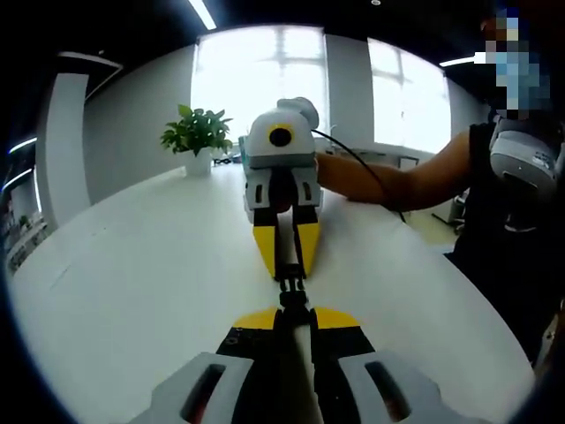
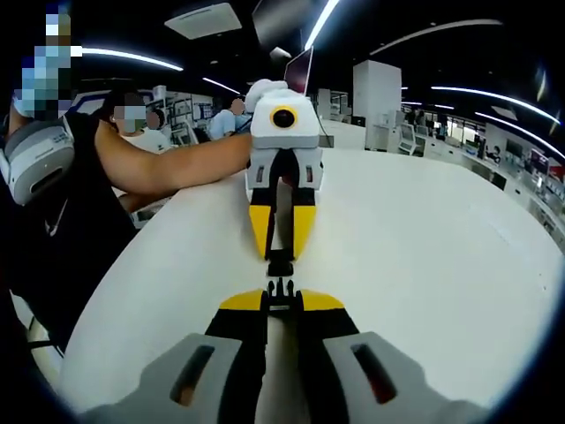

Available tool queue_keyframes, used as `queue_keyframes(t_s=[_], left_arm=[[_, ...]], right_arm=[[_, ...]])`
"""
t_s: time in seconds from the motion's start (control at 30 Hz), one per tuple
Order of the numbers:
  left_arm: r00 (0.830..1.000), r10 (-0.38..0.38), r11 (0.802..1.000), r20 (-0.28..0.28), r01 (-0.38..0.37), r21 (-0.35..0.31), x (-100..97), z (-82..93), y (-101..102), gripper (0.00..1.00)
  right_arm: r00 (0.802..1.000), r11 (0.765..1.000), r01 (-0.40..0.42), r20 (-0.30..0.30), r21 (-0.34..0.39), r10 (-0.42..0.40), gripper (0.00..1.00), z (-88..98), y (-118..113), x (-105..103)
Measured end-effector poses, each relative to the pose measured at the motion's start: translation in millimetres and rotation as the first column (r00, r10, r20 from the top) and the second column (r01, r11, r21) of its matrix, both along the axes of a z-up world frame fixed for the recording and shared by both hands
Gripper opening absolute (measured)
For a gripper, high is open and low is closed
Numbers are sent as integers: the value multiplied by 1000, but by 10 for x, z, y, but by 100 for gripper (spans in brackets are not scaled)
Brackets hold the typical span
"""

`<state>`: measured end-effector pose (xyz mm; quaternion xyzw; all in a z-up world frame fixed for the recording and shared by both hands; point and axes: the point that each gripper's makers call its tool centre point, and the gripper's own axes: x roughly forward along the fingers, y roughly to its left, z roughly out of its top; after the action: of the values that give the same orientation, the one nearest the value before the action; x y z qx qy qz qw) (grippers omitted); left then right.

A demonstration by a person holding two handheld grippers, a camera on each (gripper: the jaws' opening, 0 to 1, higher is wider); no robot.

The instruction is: Snap the two parts of the plastic buckle together until the buckle closes and remains connected.

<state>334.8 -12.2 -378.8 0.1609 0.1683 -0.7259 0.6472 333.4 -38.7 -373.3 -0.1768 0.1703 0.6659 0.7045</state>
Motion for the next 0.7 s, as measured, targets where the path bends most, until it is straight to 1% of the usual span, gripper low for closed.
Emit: queue_keyframes(t_s=[0.13, 0.6, 0.7], left_arm=[[1000, -2, 1000, 1, 2, -2, -2, 0, 2, 11], [1000, -6, 1000, 2, 6, -4, -7, -1, 2, 11], [1000, -7, 1000, 5, 7, -6, -1, 0, -2, 11]], right_arm=[[1000, 1000, 0, 3, 11, 0, 10, 21, 10, 10], [1000, 1000, 1, 14, 14, -1, 10, 31, 29, 10], [1000, 1000, -5, 9, 12, 5, 10, 24, 38, -10]])
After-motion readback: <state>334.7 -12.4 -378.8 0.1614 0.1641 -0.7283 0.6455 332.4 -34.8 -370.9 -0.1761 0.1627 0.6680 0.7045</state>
